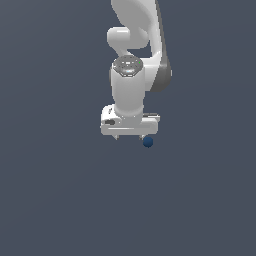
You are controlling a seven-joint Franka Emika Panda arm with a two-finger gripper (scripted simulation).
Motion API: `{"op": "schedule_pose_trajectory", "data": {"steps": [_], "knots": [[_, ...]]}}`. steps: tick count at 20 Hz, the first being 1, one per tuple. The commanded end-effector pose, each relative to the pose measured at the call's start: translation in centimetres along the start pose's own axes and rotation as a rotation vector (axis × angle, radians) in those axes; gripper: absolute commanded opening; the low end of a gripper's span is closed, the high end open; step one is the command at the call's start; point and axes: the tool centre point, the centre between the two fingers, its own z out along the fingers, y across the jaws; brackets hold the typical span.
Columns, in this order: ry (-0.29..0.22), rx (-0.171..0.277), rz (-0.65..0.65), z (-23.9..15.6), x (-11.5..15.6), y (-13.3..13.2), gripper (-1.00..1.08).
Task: Pick up the object and move it to a goal position.
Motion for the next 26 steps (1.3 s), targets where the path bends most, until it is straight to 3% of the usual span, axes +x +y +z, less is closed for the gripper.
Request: {"op": "schedule_pose_trajectory", "data": {"steps": [1, 14, 26], "knots": [[0.000, 0.000, 0.000, 0.0, 0.0, 0.0, 1.00], [-0.016, 0.016, -0.007, 1.4, -0.6, 0.8, 1.00], [-0.017, 0.009, 0.081, 3.0, -1.4, -1.2, 1.00]]}}
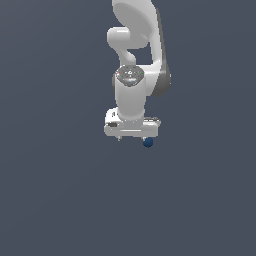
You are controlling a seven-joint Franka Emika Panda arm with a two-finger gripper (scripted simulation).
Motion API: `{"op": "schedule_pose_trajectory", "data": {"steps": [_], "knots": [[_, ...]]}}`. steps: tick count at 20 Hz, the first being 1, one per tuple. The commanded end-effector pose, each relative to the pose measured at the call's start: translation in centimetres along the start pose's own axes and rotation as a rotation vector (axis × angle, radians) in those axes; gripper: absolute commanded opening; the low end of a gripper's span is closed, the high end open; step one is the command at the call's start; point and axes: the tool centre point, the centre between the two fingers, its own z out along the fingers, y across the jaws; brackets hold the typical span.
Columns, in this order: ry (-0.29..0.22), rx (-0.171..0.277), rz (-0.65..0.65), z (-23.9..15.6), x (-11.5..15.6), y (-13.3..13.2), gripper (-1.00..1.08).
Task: Pick up the object and move it to a goal position.
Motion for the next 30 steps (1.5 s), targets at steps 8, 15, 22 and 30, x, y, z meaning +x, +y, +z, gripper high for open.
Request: {"op": "schedule_pose_trajectory", "data": {"steps": [8, 15, 22, 30], "knots": [[0.002, -0.010, 0.147, 2.7, -1.9, -3.1, 1.00], [0.006, -0.018, 0.276, 4.9, -3.8, -5.6, 1.00], [0.011, -0.024, 0.378, 6.6, -5.5, -7.4, 1.00], [0.014, -0.028, 0.438, 7.5, -6.5, -8.4, 1.00]]}}
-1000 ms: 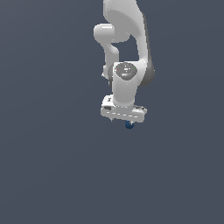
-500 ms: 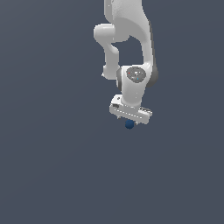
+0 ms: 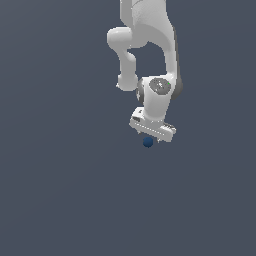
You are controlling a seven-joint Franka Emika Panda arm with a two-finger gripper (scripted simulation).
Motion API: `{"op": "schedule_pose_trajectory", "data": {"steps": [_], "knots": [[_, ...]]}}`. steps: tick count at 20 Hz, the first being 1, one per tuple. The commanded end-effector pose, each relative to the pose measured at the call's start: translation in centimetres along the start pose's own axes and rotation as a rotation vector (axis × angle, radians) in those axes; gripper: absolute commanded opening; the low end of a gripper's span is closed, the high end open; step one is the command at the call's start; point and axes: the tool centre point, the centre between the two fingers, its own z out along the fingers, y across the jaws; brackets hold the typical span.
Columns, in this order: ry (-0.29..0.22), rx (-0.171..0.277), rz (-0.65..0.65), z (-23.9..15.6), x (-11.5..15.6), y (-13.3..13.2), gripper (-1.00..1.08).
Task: Pick up the object and move it to a goal position.
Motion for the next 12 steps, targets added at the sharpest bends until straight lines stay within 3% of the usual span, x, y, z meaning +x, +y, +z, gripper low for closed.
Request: {"op": "schedule_pose_trajectory", "data": {"steps": [1, 12], "knots": [[0.001, 0.000, 0.013, 0.2, -0.2, -0.1, 1.00], [0.001, -0.001, 0.015, 1.8, -0.4, -0.1, 1.00]]}}
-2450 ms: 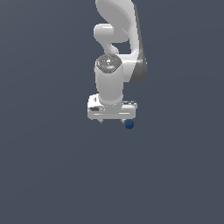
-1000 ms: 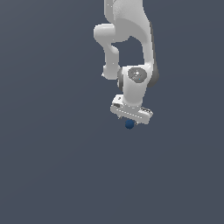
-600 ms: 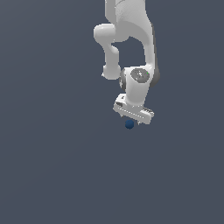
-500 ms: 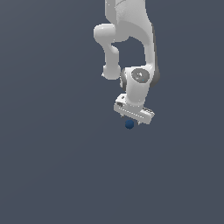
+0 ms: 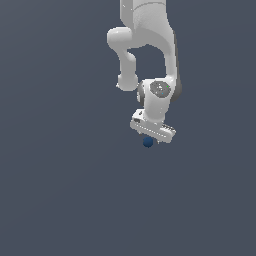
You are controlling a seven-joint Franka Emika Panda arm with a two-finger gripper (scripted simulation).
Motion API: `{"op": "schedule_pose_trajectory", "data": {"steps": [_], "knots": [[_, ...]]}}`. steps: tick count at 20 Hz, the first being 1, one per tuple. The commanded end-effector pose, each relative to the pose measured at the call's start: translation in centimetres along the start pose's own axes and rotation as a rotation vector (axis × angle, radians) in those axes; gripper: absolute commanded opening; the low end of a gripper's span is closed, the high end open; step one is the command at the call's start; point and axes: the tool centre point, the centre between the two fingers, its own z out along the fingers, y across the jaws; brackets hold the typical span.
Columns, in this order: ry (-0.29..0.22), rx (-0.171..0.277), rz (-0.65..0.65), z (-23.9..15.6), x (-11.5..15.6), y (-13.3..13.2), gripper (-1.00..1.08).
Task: Pick up the object and move it to a goal position.
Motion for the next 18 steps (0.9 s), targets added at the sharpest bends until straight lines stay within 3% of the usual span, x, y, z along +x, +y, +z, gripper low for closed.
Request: {"op": "schedule_pose_trajectory", "data": {"steps": [1, 11, 12, 18], "knots": [[-0.001, -0.001, 0.001, 1.1, -0.1, 0.0, 1.00], [0.000, -0.001, 0.003, 4.0, 0.0, 0.0, 1.00], [0.000, -0.001, 0.003, 4.0, 0.0, 0.0, -1.00], [0.000, -0.001, 0.003, 4.0, 0.0, 0.0, -1.00]]}}
